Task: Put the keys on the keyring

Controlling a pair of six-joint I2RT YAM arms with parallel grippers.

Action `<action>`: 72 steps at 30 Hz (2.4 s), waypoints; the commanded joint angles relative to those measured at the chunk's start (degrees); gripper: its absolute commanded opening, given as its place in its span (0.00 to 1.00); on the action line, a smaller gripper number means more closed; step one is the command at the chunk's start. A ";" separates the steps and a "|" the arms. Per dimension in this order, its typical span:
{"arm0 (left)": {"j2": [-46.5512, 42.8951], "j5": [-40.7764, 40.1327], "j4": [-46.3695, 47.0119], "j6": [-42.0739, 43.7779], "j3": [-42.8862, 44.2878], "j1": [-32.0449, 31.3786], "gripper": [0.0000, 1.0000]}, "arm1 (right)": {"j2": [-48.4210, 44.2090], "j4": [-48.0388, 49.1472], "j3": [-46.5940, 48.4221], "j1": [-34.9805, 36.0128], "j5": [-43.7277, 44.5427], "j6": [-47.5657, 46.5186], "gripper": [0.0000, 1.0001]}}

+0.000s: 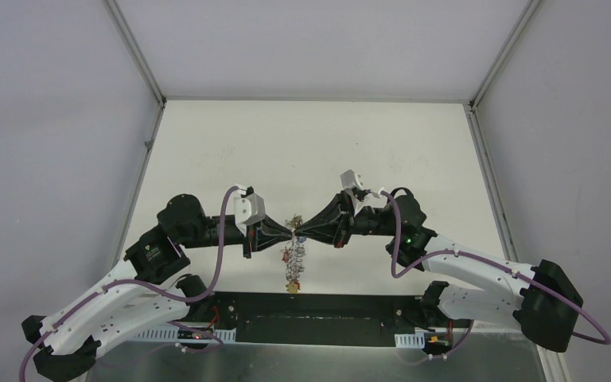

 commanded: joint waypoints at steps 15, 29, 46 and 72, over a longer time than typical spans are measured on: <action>1.96 -0.20 2.07 0.07 1.69 -0.58 0.30 | -2.33 2.88 0.69 0.11 0.55 -0.95 0.00; -0.95 -2.50 -2.03 1.96 1.75 -0.65 0.27 | -1.92 2.79 1.08 0.11 0.41 -0.98 0.00; 2.57 0.24 1.34 0.90 2.30 -0.59 0.20 | -1.91 2.79 0.96 0.09 0.49 -0.87 0.00; -0.64 -4.40 -6.38 6.76 2.72 -0.63 0.00 | -8.48 0.59 -2.53 -3.69 2.02 -1.06 0.00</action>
